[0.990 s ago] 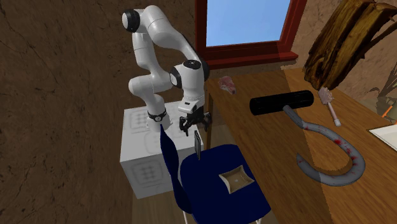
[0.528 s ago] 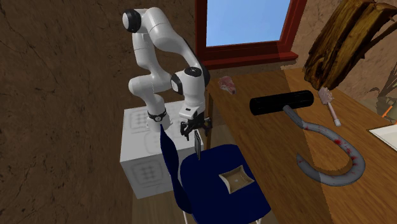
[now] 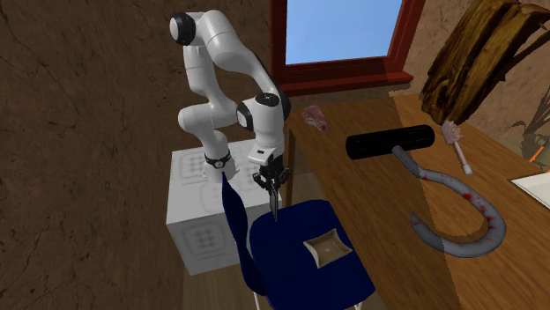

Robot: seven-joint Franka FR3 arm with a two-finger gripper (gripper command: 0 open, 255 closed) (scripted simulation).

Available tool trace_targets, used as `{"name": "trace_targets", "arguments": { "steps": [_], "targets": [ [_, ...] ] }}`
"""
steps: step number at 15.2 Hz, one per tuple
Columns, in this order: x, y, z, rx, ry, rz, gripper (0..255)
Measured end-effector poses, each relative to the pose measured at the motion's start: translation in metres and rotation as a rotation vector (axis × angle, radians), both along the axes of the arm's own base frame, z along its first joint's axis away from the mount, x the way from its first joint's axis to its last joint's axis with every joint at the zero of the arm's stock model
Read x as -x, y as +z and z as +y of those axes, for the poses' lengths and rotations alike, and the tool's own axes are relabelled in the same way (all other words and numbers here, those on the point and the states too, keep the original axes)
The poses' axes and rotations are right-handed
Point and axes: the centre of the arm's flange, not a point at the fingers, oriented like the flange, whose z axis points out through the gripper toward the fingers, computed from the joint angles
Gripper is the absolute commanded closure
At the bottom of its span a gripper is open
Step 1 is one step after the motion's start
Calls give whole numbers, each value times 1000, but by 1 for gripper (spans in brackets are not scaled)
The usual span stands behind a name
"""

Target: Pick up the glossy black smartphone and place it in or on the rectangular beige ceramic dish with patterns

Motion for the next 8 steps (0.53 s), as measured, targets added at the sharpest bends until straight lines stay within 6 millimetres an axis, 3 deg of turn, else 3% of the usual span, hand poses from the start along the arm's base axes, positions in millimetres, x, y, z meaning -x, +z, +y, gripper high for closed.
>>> {"name": "trace_targets", "arguments": {
  "steps": [8],
  "targets": [
    [0, 3, 0, 0, 0, 0, 255]
  ]
}}
